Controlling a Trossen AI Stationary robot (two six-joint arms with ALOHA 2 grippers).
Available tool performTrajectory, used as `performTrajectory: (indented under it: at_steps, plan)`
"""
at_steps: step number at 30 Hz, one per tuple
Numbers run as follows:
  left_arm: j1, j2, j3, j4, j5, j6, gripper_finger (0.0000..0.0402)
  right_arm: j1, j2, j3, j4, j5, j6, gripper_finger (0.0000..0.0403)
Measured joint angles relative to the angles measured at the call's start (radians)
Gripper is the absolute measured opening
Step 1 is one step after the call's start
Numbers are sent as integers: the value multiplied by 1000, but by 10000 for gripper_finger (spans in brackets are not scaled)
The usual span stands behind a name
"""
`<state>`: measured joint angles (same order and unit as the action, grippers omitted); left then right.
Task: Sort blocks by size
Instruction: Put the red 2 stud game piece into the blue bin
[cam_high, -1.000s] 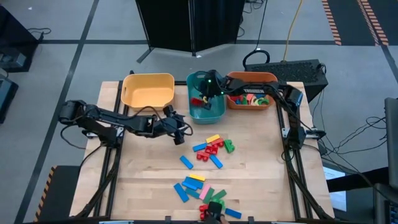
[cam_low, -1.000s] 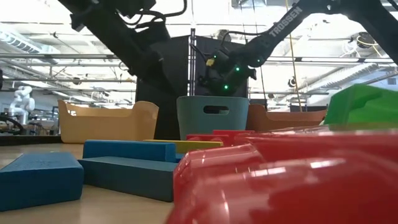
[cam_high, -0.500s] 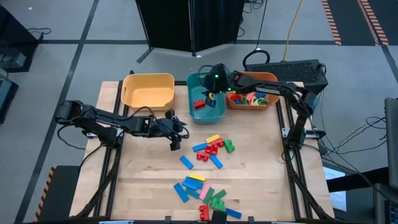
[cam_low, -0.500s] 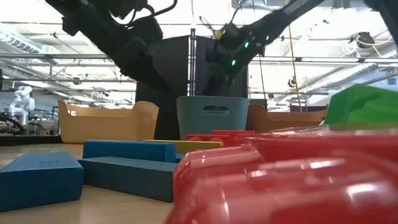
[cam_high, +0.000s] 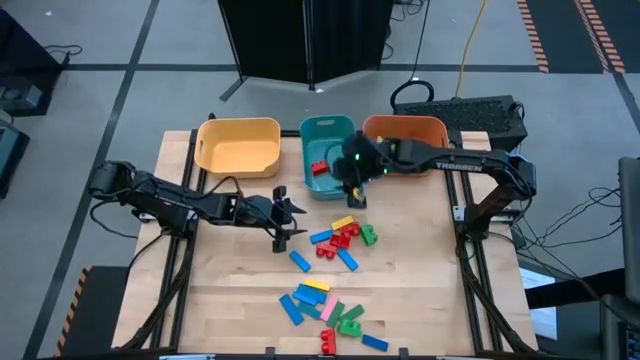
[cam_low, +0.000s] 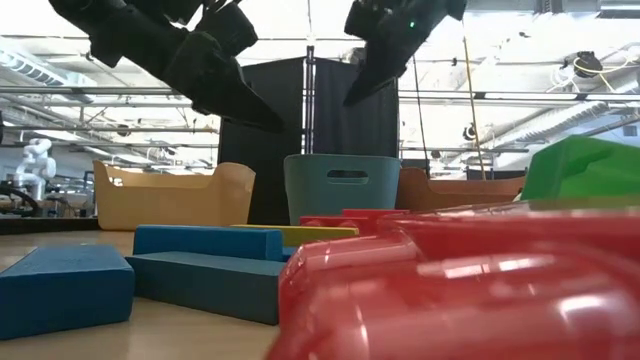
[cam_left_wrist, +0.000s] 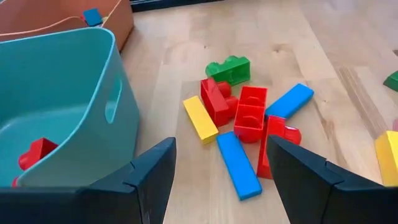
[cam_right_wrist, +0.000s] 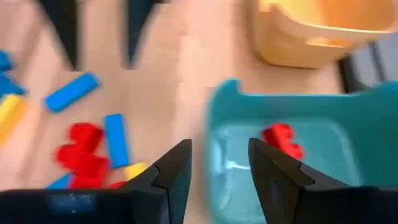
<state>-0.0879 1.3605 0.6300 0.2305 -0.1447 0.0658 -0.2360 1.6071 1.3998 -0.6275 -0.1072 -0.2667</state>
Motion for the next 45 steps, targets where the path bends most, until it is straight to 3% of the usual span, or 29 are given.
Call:
performTrajectory:
  at_steps: [9,18,27,32,37,45]
  plan:
    - [0,63,0,36,44,27,241,161,13,-1,-173,1,28,144]
    - [0,175,0,160,97,72,241,250,81,-32,-196,32,-2,145]
    - [0,185,0,157,107,46,241,271,206,-76,-189,74,24,204]
    - [0,185,0,155,108,24,241,273,267,-76,-173,193,47,225]
    - [0,185,0,153,108,18,241,273,321,-76,-161,192,46,214]
    - [0,186,0,153,108,18,241,273,366,-74,-159,195,46,163]
